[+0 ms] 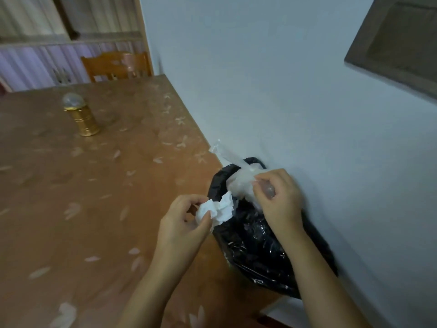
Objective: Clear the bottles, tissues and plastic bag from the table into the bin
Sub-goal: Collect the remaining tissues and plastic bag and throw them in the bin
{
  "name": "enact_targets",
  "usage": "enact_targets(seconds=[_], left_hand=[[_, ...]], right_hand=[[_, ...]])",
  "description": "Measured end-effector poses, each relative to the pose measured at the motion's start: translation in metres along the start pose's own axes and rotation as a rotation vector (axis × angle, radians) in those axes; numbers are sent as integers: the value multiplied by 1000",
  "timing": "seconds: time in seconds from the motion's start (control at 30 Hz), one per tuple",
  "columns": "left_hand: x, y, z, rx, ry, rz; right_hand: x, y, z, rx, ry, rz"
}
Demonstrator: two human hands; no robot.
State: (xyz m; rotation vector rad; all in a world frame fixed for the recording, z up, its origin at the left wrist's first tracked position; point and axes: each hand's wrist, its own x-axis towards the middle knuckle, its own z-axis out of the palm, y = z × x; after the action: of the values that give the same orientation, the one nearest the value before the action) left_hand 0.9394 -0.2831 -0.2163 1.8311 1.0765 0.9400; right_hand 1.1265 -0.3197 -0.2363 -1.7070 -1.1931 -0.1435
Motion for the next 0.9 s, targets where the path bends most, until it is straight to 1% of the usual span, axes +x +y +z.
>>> enact_targets(seconds=[0.07, 0.13, 0.27, 0.37, 0.6, 0.67, 0.73, 0.83, 0.9], left_hand=[[0, -2, 3, 6, 2, 8], [0, -2, 6, 8, -9, 16], [1, 0, 14, 14, -55, 34], [3, 3, 23, 45, -75, 90], [19, 8, 49, 133, -118, 179], [23, 10, 60, 174, -161, 225], [24, 7, 72, 237, -238, 265], [21, -2, 85, 325, -339, 291], [17, -5, 87, 364, -352, 317]], right_hand=[[-5, 8, 2, 1, -157, 54], [-12, 10, -1, -7, -215, 78], [-24, 4, -14, -35, -220, 87], [-33, 1, -26, -62, -224, 91], [-51, 2, -52, -80, -195, 173], [-56, 5, -58, -94, -180, 194], [-60, 8, -63, -109, -167, 213], [-66, 11, -67, -152, -160, 210], [-69, 12, -69, -165, -146, 197]])
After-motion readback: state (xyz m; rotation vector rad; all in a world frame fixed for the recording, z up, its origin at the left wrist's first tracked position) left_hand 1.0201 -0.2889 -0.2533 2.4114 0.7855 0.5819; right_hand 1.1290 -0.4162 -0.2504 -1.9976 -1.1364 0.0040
